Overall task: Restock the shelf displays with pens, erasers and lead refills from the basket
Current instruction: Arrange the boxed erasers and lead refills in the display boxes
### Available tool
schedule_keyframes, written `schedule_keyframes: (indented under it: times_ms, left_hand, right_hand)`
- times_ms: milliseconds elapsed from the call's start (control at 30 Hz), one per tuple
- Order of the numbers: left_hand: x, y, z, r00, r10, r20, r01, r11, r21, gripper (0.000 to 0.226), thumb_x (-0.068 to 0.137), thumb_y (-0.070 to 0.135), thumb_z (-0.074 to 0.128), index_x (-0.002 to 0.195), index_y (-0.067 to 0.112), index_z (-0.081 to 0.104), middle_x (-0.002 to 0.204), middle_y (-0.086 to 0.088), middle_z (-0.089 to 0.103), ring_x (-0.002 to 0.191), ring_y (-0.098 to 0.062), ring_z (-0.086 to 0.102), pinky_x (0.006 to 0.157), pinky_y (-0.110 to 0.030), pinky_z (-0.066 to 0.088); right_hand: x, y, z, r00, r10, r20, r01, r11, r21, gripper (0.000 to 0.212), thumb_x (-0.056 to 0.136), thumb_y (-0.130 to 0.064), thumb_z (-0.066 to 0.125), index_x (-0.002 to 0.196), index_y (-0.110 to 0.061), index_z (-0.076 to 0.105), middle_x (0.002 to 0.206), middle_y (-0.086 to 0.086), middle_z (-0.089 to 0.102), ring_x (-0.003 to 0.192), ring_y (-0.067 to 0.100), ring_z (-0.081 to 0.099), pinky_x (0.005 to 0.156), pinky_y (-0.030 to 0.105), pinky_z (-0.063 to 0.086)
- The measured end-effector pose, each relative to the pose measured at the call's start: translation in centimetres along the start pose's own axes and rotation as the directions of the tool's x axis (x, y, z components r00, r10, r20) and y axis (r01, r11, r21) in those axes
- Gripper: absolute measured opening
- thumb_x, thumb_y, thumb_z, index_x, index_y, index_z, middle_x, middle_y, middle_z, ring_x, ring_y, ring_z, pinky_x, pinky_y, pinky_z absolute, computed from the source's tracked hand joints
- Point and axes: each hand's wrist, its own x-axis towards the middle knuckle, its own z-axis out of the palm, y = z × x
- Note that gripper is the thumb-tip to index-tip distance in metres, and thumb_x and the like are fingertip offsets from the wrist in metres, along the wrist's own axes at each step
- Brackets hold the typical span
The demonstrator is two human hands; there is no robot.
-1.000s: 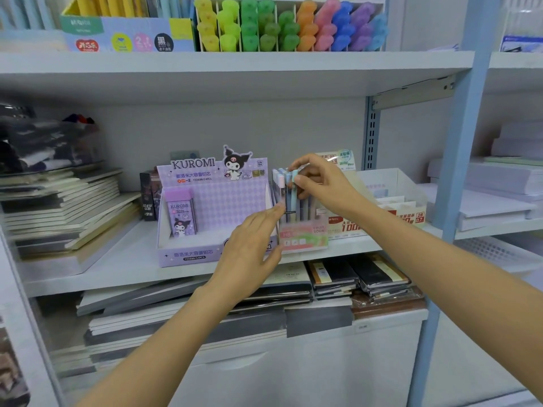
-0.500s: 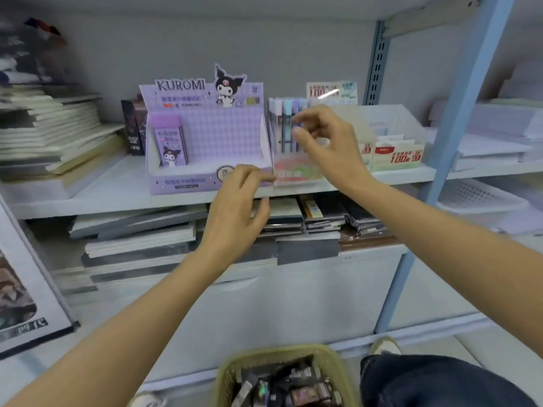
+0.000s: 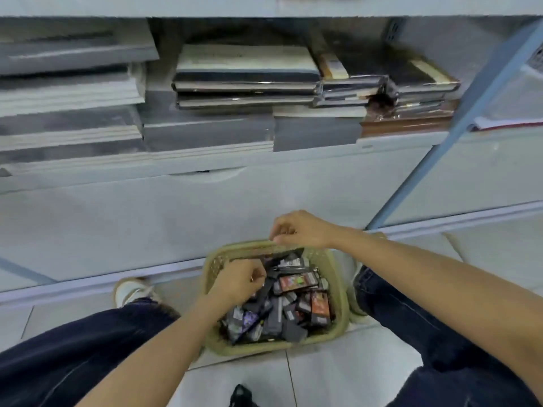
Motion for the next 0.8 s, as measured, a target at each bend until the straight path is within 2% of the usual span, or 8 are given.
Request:
schedule_keyframes:
  times_ms: [100, 200, 300, 367, 433, 500, 600, 800]
  left_hand:
    - [0.3, -2.9, 4.2, 0.995, -0.086, 0.053, 0.083, 0.995, 0.056, 0.024, 0.094, 0.025, 0.057, 0.117, 0.017, 0.06, 0.122, -0.004, 0.059, 0.112, -0.02, 0.054, 0.088, -0.029, 0.044]
    - [1.0, -4.9, 6.3, 0.988, -0.15, -0.023, 0.151, 0.984, 0.09, 0.049, 0.093, 0.028, 0.059, 0.138, 0.018, 0.045, 0.145, -0.008, 0.039, 0.131, -0.027, 0.038, 0.105, -0.035, 0.038]
    - [1.7, -6.1, 7.2, 0.979, -0.189, -0.077, 0.193, 0.98, 0.05, 0.06, 0.09, 0.024, 0.063, 0.145, 0.02, 0.039, 0.152, -0.008, 0.031, 0.137, -0.028, 0.031, 0.109, -0.036, 0.033]
    - [2.1, -6.5, 7.6, 0.979, -0.171, -0.107, 0.176, 0.983, 0.042, 0.055, 0.088, 0.02, 0.064, 0.14, 0.019, 0.045, 0.146, -0.009, 0.037, 0.134, -0.028, 0.033, 0.106, -0.036, 0.034]
    - [2.2, -6.8, 7.9, 0.981, -0.142, -0.131, 0.15, 0.987, 0.054, 0.051, 0.087, 0.018, 0.064, 0.136, 0.018, 0.05, 0.142, -0.008, 0.041, 0.131, -0.028, 0.036, 0.102, -0.038, 0.038]
    - [2.1, -6.9, 8.3, 0.98, -0.119, -0.161, 0.129, 0.99, 0.051, 0.048, 0.086, 0.017, 0.065, 0.133, 0.018, 0.054, 0.142, -0.007, 0.042, 0.129, -0.029, 0.038, 0.099, -0.041, 0.041]
    - [2.1, -7.0, 8.6, 0.978, -0.116, -0.175, 0.125, 0.991, 0.042, 0.047, 0.086, 0.02, 0.066, 0.132, 0.02, 0.054, 0.145, -0.005, 0.04, 0.131, -0.027, 0.036, 0.097, -0.042, 0.041]
    - [2.0, -7.2, 8.5, 0.984, -0.133, -0.118, 0.14, 0.989, 0.056, 0.052, 0.088, 0.029, 0.065, 0.138, 0.023, 0.049, 0.15, -0.003, 0.032, 0.136, -0.024, 0.029, 0.104, -0.041, 0.039]
  right_hand:
    - [1.0, 6.4, 4.5, 0.979, 0.182, 0.094, -0.176, 0.982, -0.068, 0.024, 0.093, -0.022, 0.063, 0.113, -0.01, 0.065, 0.116, 0.005, 0.066, 0.107, 0.02, 0.06, 0.09, 0.03, 0.047]
    - [1.4, 10.8, 8.3, 0.934, 0.355, 0.025, -0.353, 0.933, -0.066, 0.04, 0.091, -0.023, 0.064, 0.127, -0.011, 0.052, 0.13, 0.007, 0.056, 0.118, 0.024, 0.054, 0.094, 0.03, 0.043]
    - [1.6, 13.3, 11.5, 0.884, 0.465, -0.051, -0.468, 0.881, -0.066, 0.056, 0.092, -0.03, 0.063, 0.139, -0.009, 0.041, 0.138, 0.013, 0.048, 0.125, 0.03, 0.048, 0.101, 0.036, 0.041]
    - [1.8, 14.0, 12.9, 0.871, 0.483, -0.084, -0.49, 0.862, -0.13, 0.058, 0.093, -0.036, 0.061, 0.141, -0.009, 0.041, 0.138, 0.016, 0.044, 0.127, 0.033, 0.043, 0.104, 0.039, 0.039]
    - [2.2, 14.3, 13.2, 0.876, 0.471, -0.104, -0.483, 0.861, -0.161, 0.053, 0.092, -0.039, 0.061, 0.135, -0.011, 0.048, 0.133, 0.015, 0.046, 0.125, 0.033, 0.043, 0.103, 0.04, 0.038]
    - [2.3, 14.2, 13.3, 0.888, 0.45, -0.095, -0.46, 0.871, -0.171, 0.043, 0.092, -0.039, 0.061, 0.127, -0.015, 0.055, 0.129, 0.013, 0.048, 0.123, 0.032, 0.043, 0.103, 0.042, 0.037]
    - [2.1, 14.2, 13.2, 0.907, 0.418, -0.058, -0.422, 0.897, -0.133, 0.038, 0.093, -0.036, 0.059, 0.124, -0.016, 0.052, 0.127, 0.012, 0.048, 0.12, 0.032, 0.043, 0.102, 0.041, 0.036]
    - [1.4, 13.7, 13.0, 0.895, 0.435, 0.099, -0.435, 0.9, -0.02, 0.064, 0.093, -0.043, 0.06, 0.143, -0.01, 0.04, 0.139, 0.016, 0.047, 0.126, 0.032, 0.047, 0.103, 0.036, 0.039]
